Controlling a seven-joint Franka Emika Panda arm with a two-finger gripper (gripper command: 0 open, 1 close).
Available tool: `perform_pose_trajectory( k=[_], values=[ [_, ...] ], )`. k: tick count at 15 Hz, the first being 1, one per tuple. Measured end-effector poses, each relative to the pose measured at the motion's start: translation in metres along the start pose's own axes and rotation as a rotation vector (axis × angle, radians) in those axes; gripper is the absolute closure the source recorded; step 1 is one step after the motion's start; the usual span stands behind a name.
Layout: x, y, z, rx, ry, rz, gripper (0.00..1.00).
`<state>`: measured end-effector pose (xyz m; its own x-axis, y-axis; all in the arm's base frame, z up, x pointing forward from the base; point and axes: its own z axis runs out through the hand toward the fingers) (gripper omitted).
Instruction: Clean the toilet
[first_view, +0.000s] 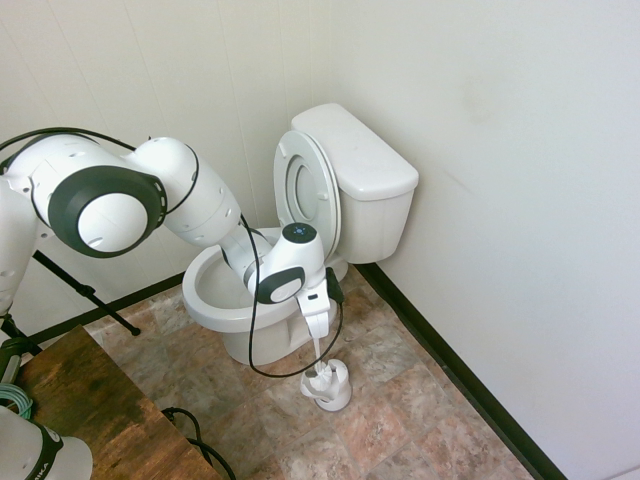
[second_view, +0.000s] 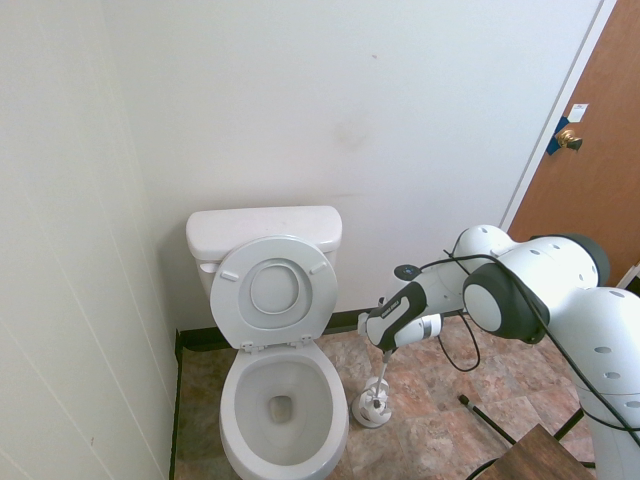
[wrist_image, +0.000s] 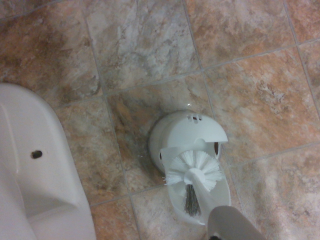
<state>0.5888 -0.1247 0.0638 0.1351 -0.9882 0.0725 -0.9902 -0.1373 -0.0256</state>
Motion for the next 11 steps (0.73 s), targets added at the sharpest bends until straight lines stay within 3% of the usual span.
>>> perform_pose_trajectory(
  k=[7,11],
  values=[
    [0.027,-0.015,0.065,-0.042,-0.038,0.026,1.0],
    [0.044,-0.029,0.073,-0.05,-0.055,0.039,1.0]
  ],
)
